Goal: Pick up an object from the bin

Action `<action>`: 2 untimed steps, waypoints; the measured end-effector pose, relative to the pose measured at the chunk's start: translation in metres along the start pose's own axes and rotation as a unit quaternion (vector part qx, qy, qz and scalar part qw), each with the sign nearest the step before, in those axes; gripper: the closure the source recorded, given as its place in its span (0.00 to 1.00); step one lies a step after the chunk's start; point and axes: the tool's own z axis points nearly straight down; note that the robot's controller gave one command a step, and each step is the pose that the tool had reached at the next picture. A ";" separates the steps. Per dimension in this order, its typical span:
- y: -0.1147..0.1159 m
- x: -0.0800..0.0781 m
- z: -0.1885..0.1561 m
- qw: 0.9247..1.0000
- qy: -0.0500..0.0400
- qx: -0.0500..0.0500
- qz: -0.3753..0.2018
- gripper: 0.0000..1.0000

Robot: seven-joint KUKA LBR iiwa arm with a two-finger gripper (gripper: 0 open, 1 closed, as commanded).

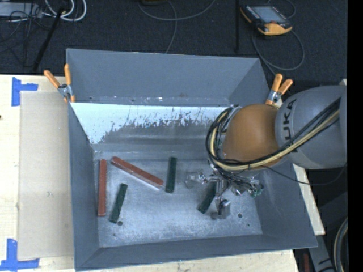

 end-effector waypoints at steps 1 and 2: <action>0.000 0.000 -0.001 1.000 0.000 0.000 -0.001 1.00; 0.001 -0.001 -0.012 1.000 -0.001 0.001 -0.002 1.00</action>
Offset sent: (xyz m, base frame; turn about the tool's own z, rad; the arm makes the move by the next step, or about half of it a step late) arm 0.0000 0.0000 0.0000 0.0000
